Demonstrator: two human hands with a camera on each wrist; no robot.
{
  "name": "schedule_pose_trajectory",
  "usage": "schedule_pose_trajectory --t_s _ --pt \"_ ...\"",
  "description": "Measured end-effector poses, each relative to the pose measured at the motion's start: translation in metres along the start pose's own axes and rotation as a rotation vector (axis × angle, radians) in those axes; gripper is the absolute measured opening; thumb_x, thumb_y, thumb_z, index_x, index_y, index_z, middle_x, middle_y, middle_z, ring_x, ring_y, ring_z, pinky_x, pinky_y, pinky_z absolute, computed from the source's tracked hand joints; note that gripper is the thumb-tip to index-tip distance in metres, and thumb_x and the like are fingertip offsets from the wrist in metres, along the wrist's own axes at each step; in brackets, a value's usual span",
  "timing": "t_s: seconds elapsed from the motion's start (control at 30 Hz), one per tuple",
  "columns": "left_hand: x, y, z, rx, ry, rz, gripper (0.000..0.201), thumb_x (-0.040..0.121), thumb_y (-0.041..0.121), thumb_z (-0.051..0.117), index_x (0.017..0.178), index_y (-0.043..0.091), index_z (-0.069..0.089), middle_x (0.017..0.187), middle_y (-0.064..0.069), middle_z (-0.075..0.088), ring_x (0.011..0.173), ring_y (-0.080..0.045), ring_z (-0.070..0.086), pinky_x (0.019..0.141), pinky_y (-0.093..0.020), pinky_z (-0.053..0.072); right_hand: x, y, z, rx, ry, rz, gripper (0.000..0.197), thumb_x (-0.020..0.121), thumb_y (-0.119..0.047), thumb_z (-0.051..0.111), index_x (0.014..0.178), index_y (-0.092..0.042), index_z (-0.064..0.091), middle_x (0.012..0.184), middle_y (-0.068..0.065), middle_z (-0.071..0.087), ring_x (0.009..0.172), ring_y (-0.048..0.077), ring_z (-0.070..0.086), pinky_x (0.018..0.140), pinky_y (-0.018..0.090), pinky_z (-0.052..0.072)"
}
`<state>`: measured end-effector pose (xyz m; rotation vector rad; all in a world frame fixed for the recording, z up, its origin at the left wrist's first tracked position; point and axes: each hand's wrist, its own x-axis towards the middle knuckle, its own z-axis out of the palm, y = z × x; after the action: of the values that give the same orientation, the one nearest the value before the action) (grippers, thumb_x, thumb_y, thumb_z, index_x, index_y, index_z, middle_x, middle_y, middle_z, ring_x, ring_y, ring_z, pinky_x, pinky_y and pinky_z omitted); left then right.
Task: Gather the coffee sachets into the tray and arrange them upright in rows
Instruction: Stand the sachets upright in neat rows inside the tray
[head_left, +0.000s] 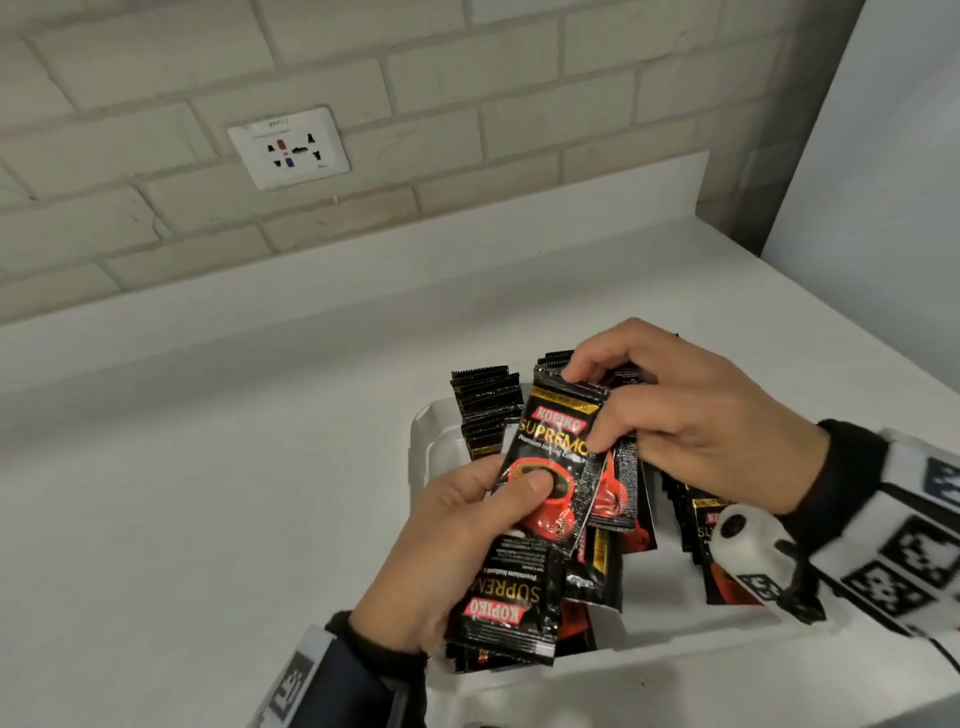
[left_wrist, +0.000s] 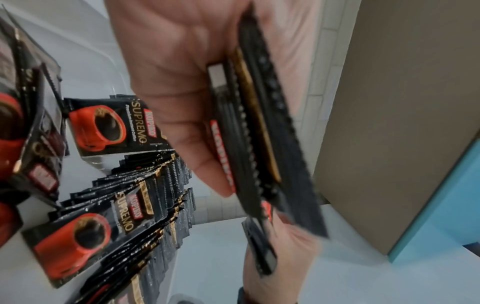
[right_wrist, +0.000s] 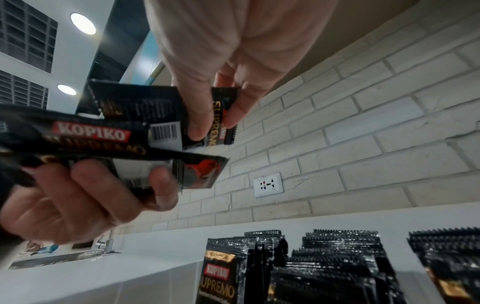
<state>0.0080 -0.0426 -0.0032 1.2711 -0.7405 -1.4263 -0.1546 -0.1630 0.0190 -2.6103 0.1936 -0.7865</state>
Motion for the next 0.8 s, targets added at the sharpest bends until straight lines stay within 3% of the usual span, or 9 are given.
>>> schedule_pose_trajectory --t_s 0.07,0.13,0.27,0.33,0.43,0.5,0.6,0.73,0.8 --pt "-0.004 -0.002 0.000 0.005 -0.010 0.027 0.013 0.070 0.023 0.077 0.080 0.015 0.075 0.081 -0.014 0.072 0.066 -0.022 0.069 0.061 -0.031 0.056 0.001 0.000 0.002 0.010 0.030 0.025 0.035 0.072 -0.002 0.035 0.090 -0.025 0.055 0.118 -0.001 0.040 0.110 0.005 0.043 0.092 0.013 0.041" --pt "-0.002 -0.001 0.000 0.003 0.025 0.054 0.016 0.064 0.023 0.074 0.079 0.015 0.075 0.080 -0.015 0.072 0.065 -0.023 0.069 0.061 -0.031 0.057 -0.001 0.001 0.003 0.055 0.088 0.080 0.039 0.075 -0.005 0.037 0.098 -0.029 0.056 0.122 -0.004 0.042 0.114 0.002 0.047 0.097 0.015 0.039" --pt "-0.003 0.000 -0.003 0.104 0.142 0.154 0.014 0.063 0.025 0.068 0.075 0.021 0.075 0.079 -0.010 0.074 0.065 -0.021 0.070 0.059 -0.030 0.057 0.000 0.002 -0.007 0.369 0.237 0.371 0.042 0.085 -0.011 0.047 0.105 -0.048 0.054 0.122 -0.019 0.050 0.114 0.002 0.052 0.096 0.022 0.045" --pt "-0.003 0.000 -0.004 0.205 0.192 0.225 0.015 0.064 0.027 0.067 0.077 0.022 0.074 0.080 -0.005 0.074 0.068 -0.021 0.070 0.060 -0.029 0.056 0.006 -0.003 -0.016 0.407 0.189 0.478 0.030 0.085 -0.025 0.063 0.106 -0.043 0.052 0.116 -0.017 0.058 0.110 -0.001 0.055 0.094 0.026 0.047" --pt "-0.001 0.004 -0.005 0.317 0.251 0.321 0.012 0.072 0.022 0.067 0.083 0.024 0.071 0.079 0.003 0.074 0.067 -0.015 0.070 0.057 -0.022 0.054 0.023 -0.015 -0.022 0.279 -0.074 0.544 0.059 0.063 -0.060 0.061 0.118 -0.045 0.045 0.122 -0.020 0.054 0.109 -0.007 0.050 0.092 0.018 0.045" --pt "-0.001 0.010 -0.008 0.423 0.283 0.391 0.014 0.076 0.019 0.067 0.086 0.028 0.069 0.080 0.007 0.074 0.068 -0.012 0.070 0.060 -0.022 0.054 0.037 -0.022 -0.018 0.149 -0.161 0.521 0.070 0.067 -0.056 0.061 0.131 -0.037 0.041 0.124 -0.023 0.048 0.097 -0.012 0.050 0.087 0.005 0.039" --pt "0.000 0.023 -0.015 0.502 0.344 0.460 0.016 0.074 0.019 0.069 0.085 0.031 0.067 0.081 0.003 0.073 0.072 -0.011 0.070 0.063 -0.022 0.055 0.058 -0.026 -0.012 0.068 -0.054 0.471 0.050 0.079 -0.036 0.066 0.126 -0.028 0.050 0.105 -0.022 0.048 0.079 -0.017 0.045 0.074 -0.006 0.032" --pt "0.001 0.033 -0.024 0.570 0.428 0.522 0.017 0.075 0.018 0.070 0.083 0.031 0.064 0.085 0.004 0.070 0.067 -0.003 0.067 0.059 -0.014 0.052 0.076 -0.032 -0.006 0.021 -0.012 0.453 0.026 0.082 -0.026 0.066 0.108 -0.023 0.060 0.100 -0.010 0.062 0.086 0.003 0.056 0.073 0.006 0.039" --pt "0.001 0.032 -0.026 0.593 0.450 0.508 0.018 0.073 0.022 0.071 0.083 0.034 0.063 0.086 0.004 0.070 0.069 -0.005 0.067 0.065 -0.019 0.053 0.079 -0.033 -0.005 0.033 -0.052 0.462 0.019 0.084 -0.023 0.064 0.100 -0.026 0.057 0.102 -0.006 0.064 0.089 0.008 0.058 0.075 0.015 0.044"
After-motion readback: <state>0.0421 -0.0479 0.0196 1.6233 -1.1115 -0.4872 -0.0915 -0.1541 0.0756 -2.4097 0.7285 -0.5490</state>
